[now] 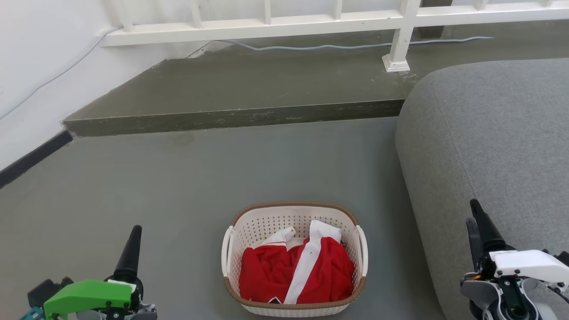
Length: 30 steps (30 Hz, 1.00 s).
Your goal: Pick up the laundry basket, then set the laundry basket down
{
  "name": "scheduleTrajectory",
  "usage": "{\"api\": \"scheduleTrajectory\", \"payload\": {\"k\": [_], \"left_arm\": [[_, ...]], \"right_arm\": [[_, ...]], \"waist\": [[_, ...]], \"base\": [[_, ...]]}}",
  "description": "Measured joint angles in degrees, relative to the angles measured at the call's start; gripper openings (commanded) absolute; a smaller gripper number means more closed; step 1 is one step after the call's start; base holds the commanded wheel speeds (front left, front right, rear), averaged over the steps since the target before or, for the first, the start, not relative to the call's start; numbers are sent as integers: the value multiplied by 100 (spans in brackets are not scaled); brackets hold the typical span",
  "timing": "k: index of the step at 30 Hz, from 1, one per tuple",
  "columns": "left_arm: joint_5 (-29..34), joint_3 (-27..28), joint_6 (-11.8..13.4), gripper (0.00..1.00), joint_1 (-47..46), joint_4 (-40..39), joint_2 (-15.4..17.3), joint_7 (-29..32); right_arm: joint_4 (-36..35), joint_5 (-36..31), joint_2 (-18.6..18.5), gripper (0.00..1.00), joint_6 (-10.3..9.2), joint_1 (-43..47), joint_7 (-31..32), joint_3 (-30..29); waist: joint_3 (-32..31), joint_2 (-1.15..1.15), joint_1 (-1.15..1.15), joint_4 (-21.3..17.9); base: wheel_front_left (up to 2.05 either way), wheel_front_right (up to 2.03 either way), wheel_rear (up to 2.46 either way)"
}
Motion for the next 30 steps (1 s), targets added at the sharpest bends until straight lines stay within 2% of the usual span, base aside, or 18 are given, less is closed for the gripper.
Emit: {"api": "scheduleTrajectory", "payload": {"k": [9,27,30], "left_arm": [[825,-141,71,100,-15,-223,111,-115],[2520,-670,401,100,-16,-471,188,-437],[2780,-756,458,100,-15,-503,203,-509]], "right_arm": [[-131,-721,-18,100,-76,-2,-113,197],[-310,-2348,-54,100,-318,-1,-434,711],[-330,-2625,-58,100,-405,1,-468,790]], "waist": [[3,0,0,-1],[10,0,0,4],[9,0,0,2]], "base": [[0,0,0],[0,0,0],[0,0,0]]}}
